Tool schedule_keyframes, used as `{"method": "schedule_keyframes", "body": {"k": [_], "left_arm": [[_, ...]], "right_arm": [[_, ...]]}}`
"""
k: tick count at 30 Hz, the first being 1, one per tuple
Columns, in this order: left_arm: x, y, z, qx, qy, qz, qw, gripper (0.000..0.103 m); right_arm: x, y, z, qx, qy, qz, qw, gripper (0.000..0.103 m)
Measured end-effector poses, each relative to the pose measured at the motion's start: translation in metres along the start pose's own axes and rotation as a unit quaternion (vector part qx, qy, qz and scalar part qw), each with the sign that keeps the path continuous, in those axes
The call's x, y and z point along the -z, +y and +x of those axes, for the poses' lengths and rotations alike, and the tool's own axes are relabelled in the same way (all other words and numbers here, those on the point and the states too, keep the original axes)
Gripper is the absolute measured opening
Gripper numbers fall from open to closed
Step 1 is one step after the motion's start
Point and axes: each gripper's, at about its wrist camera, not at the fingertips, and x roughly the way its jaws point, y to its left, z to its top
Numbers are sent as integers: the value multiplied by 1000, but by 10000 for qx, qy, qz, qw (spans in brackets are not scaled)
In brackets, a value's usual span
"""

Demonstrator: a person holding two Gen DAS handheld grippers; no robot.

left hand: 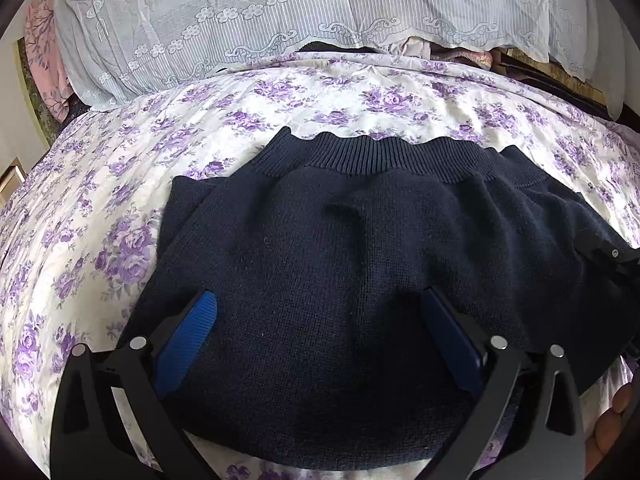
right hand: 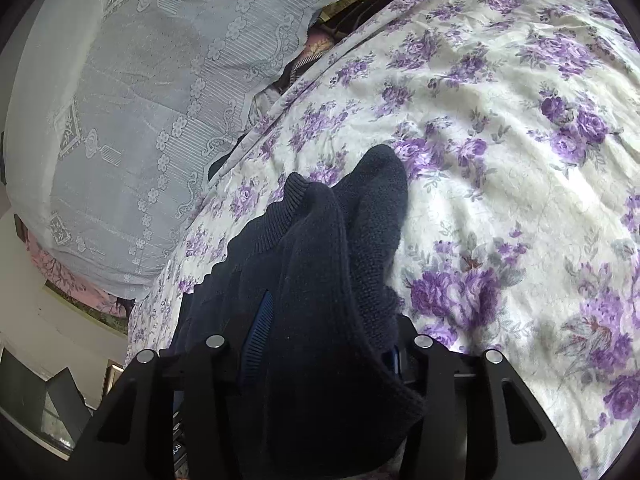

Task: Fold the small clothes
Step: 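Lift the edge with the right tool and fold it over the cardigan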

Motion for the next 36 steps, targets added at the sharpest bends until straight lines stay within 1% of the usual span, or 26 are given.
{"method": "schedule_keyframes", "body": {"k": [4,8,11,13,14,16,17,19,20,21,22,25,27,29,30,31,32,33,34,35,36], "left_arm": [[0,0,0,20,13,-18,10000,99],[0,-1,1,18,13,-9,10000,99],[0,0,1,43,22,-17,10000,99],[0,3,1,124,29,-70,9999,99],[0,8,-1,179,18,-157,9997,99],[0,19,-5,289,-10,-418,9987,99],[-1,25,-5,354,-17,-549,9979,99],[-3,33,1,363,74,-699,9969,99],[-4,33,6,337,158,-684,9970,99],[-5,32,10,309,214,-635,9973,99],[-4,29,9,252,192,-594,9977,99],[-3,23,9,84,147,-455,9988,99],[-3,23,8,74,131,-453,9989,99],[-2,24,8,77,122,-452,9989,99],[-2,24,8,71,114,-452,9989,99],[-2,24,8,54,102,-444,9989,99],[-1,23,8,29,100,-431,9990,99],[-1,21,9,-4,102,-413,9991,99],[-1,20,9,-39,105,-369,9993,99],[-2,18,9,-63,121,-320,9994,99],[-3,17,10,-82,140,-263,9995,99]], "right_arm": [[0,-6,-2,-60,-27,145,9999,40],[2,-3,-2,97,-62,41,9999,38],[3,3,2,241,-52,-129,9996,41],[3,5,4,284,-43,-212,9994,45],[3,6,4,279,-34,-251,9993,46],[3,8,5,234,-25,-316,9992,53],[3,9,4,165,-19,-325,9993,55],[2,7,2,-111,-16,-313,9994,66],[1,7,0,-282,-12,-295,9992,68],[1,7,-1,-445,-20,-288,9986,73],[0,5,-4,-653,-71,-246,9975,77],[-3,-2,-8,-950,-159,47,9953,77],[-5,-7,-9,-1113,-207,277,9932,77],[-7,-7,-9,-1101,-181,330,9932,75],[-7,-6,-7,-994,-128,292,9945,68],[-7,-5,-5,-807,-66,254,9964,55],[-8,-8,-2,-658,-22,291,9974,47],[-8,-14,0,-617,7,438,9971,32],[-9,-22,1,-730,29,677,9950,28],[-9,-27,1,-848,43,821,9930,28],[-10,-27,1,-878,56,837,9926,28]]}}
